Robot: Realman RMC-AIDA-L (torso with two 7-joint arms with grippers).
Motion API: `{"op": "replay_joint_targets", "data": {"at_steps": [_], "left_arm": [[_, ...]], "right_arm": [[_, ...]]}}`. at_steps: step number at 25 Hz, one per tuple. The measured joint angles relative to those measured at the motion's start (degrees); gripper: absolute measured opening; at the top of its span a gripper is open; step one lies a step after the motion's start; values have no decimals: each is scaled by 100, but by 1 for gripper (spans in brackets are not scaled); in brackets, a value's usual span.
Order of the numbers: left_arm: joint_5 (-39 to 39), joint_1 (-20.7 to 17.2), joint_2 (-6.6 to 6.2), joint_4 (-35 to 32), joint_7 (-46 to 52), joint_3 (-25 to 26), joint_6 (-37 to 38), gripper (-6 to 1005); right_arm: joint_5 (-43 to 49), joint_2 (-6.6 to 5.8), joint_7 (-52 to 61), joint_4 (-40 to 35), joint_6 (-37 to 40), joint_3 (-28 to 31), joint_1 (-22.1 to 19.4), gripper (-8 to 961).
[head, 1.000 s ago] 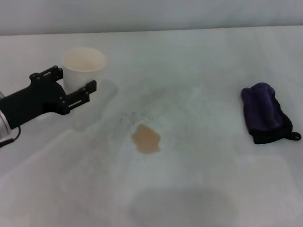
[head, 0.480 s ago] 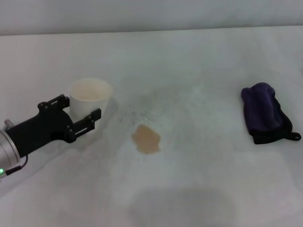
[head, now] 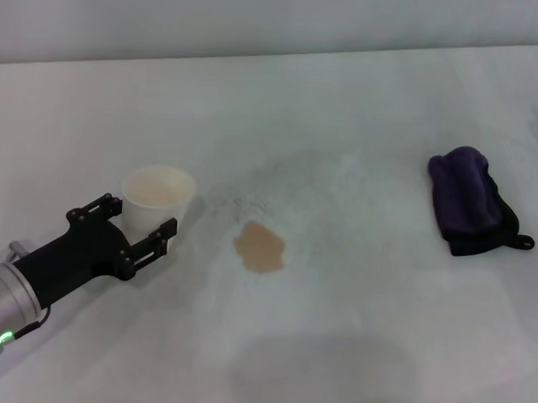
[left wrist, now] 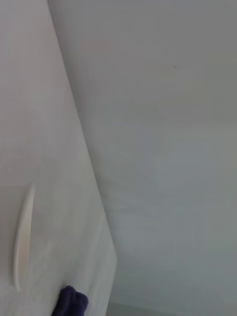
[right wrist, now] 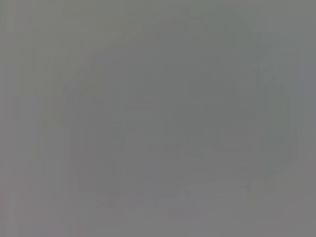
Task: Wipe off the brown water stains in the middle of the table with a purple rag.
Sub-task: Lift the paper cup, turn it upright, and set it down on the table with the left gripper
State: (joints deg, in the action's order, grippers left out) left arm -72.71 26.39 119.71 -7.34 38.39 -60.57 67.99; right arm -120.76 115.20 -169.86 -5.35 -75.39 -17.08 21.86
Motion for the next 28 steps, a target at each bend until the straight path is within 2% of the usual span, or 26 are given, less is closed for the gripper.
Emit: {"op": "replay_joint_targets", "data": {"at_steps": [11, 18, 25, 28], "left_arm": [[-20, -68, 17, 195, -61, -7, -11, 677], [8, -205, 41, 322, -596, 0, 185, 689], [95, -264, 37, 323, -648, 1, 260, 709], [81, -267, 35, 322, -658, 0, 204, 802]], "right_arm": [[0, 3, -1, -1, 40, -54, 68, 873], [0, 2, -3, -1, 106, -107, 92, 873], [1, 3, -4, -1, 139, -164, 86, 874], [1, 3, -4, -1, 117, -219, 77, 874]]}}
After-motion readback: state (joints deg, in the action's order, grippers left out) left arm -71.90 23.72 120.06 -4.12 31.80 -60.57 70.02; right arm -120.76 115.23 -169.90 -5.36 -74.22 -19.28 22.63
